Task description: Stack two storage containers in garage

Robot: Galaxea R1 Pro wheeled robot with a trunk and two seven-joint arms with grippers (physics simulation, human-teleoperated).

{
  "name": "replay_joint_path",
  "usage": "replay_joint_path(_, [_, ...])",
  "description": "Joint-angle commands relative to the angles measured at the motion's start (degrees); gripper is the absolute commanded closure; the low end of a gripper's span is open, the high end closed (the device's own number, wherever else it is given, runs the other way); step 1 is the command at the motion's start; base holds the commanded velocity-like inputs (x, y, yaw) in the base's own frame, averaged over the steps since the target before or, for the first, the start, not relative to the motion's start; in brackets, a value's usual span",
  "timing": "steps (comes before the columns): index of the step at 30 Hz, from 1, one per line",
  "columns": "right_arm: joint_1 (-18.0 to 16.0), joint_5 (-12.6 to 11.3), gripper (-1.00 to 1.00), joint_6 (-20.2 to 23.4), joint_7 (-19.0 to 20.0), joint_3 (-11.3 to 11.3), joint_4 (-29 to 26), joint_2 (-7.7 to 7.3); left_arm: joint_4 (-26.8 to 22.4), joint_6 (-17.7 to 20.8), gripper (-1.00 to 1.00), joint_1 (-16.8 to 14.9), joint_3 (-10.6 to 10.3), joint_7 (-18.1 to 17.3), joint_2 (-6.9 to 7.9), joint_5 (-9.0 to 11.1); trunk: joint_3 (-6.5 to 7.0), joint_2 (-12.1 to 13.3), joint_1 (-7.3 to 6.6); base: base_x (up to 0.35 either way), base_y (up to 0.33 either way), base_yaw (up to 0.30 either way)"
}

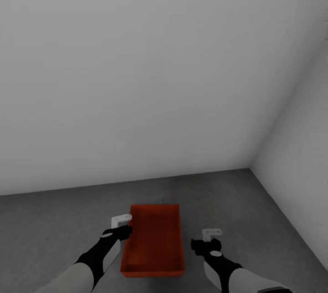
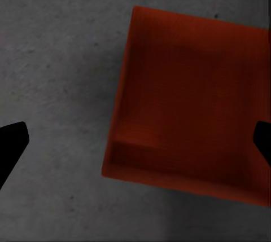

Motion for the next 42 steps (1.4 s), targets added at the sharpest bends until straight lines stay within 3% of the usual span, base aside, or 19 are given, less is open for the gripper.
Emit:
replay_joint_path(1, [-0.05,-0.09,-1.00,-0.11,-0.31,0.45,0.08,0.01,-0.13,0.29,-1.00,-0.01,-0.49,0.46,0.05,0.54,0.03,-0.03,0.00,0.000,0.000,-0.122])
replay_joint_path(18, [-0.07,0.05,-1.00,-0.11,-0.24,0.45,0.08,-0.03,0.55,0.33,-1.00,-0.03,-0.49,0.40,0.05,0.51,0.62,-0.03,0.00,-0.008,0.000,-0.046])
replay_joint_path(42, [-0.06,0.55,-1.00,-0.36,0.26,0.45,0.08,-0.47,1.15,0.38,-1.00,-0.01,-0.50,0.52,0.02,0.64,0.62,-0.03,0.00,-0.323,0.000,0.000])
